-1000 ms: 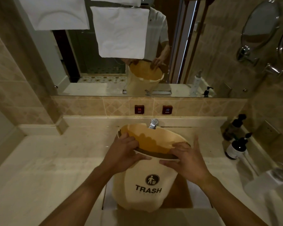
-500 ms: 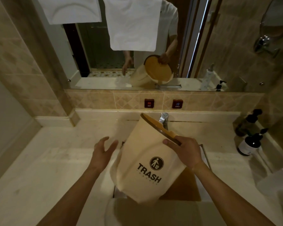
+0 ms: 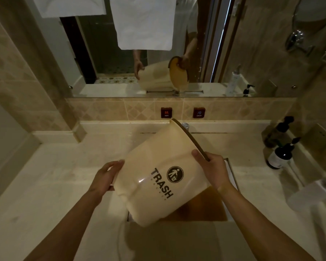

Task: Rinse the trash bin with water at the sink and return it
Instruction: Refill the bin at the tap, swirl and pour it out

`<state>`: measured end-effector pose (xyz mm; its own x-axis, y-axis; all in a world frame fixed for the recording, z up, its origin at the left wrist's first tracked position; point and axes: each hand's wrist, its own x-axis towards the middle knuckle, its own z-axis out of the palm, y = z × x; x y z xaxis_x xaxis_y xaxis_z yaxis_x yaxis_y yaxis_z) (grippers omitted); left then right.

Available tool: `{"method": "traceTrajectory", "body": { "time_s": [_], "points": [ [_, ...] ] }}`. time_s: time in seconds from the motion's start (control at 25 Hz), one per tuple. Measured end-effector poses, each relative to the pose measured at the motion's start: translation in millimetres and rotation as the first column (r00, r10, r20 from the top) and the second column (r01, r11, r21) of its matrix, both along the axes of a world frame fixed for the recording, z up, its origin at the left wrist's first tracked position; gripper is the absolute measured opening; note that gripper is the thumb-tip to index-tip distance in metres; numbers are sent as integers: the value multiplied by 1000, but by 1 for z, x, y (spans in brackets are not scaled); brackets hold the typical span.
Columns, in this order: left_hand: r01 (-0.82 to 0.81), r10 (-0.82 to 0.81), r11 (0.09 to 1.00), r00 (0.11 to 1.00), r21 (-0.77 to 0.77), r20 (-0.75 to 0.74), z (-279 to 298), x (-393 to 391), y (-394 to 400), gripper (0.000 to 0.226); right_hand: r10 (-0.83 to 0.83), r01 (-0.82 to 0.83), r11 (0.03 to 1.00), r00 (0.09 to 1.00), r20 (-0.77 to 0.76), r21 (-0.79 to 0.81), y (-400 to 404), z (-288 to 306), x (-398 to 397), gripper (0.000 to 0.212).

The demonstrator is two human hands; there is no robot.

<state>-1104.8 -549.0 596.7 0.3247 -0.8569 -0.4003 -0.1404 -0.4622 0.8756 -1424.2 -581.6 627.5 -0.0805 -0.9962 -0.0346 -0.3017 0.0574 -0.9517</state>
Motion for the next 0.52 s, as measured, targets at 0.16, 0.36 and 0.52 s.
{"method": "traceTrajectory", "body": {
  "time_s": [0.16,0.36,0.52],
  "points": [
    [-55,78,993,967,-102,241,16,-2,-6,44,-40,35,999,991,125,41,7,-7,2,69],
    [-115,161,982,923,-148,349,36,7,-8,51,-118,65,982,945,305,178,13,-14,7,48],
    [-131,209,969,889,-211,408,52,11,-6,48,-150,59,970,907,393,234,17,-19,16,35]
  ]
}}
